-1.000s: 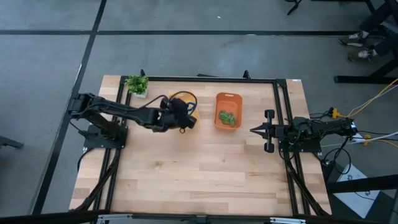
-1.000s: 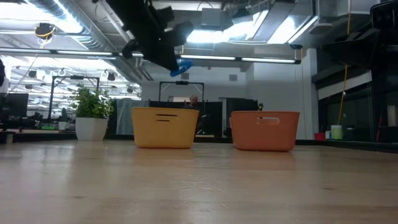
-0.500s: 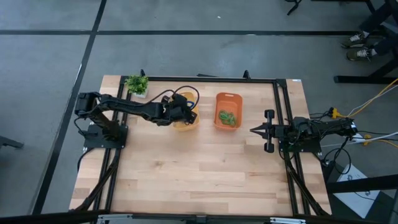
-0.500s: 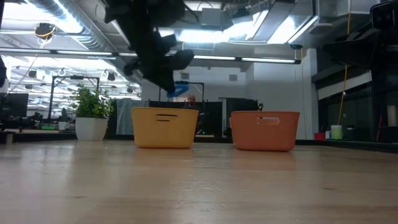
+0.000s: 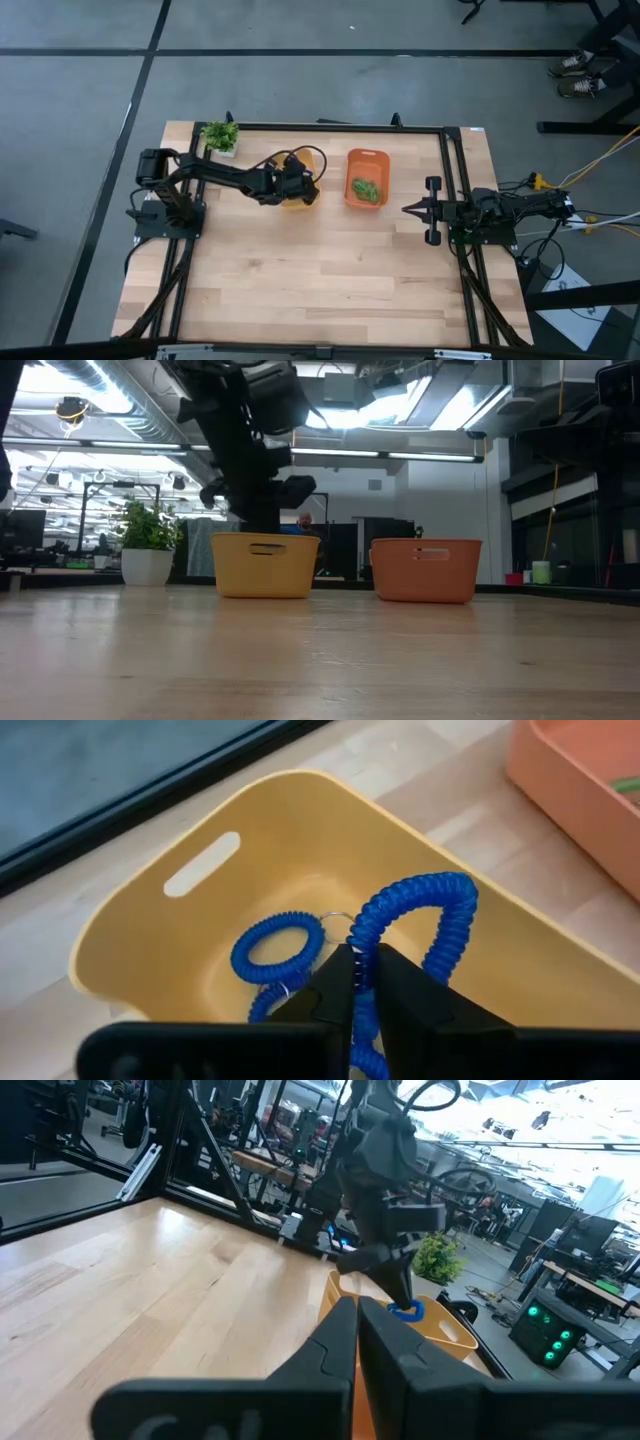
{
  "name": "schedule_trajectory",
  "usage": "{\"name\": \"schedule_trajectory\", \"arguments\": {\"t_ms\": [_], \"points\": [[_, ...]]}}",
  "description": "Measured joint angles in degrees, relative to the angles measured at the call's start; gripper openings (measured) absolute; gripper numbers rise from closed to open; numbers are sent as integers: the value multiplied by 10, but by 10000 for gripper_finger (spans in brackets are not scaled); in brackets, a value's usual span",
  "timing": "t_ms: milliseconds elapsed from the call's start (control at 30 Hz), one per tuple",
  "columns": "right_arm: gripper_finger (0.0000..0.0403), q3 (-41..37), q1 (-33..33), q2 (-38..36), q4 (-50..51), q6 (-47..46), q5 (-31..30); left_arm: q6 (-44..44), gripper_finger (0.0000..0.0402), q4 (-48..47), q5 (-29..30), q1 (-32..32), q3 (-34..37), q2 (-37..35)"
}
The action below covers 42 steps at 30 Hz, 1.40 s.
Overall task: Sort spring keychains
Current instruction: Put the blue spring keychain into the yellow bin, then return to Home Position
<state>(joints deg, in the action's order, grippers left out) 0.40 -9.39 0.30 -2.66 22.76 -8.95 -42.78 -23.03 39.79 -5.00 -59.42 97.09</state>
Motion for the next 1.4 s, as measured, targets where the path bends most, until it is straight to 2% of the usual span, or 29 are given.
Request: {"name": "schedule_trajectory", "arguments": {"t_ms": [733, 900, 1067, 1400], "points": [[16, 0, 0, 0, 0, 0, 0, -18, 142, 4, -9, -19, 0, 3], [16, 0, 0, 0, 0, 0, 0, -38, 153, 20, -11, -19, 0, 3], [16, 0, 0, 0, 0, 0, 0, -57, 149, 88, -12, -19, 0, 3], [16, 0, 0, 0, 0, 0, 0, 147, 146, 275, -17, -2, 0, 2]]}}
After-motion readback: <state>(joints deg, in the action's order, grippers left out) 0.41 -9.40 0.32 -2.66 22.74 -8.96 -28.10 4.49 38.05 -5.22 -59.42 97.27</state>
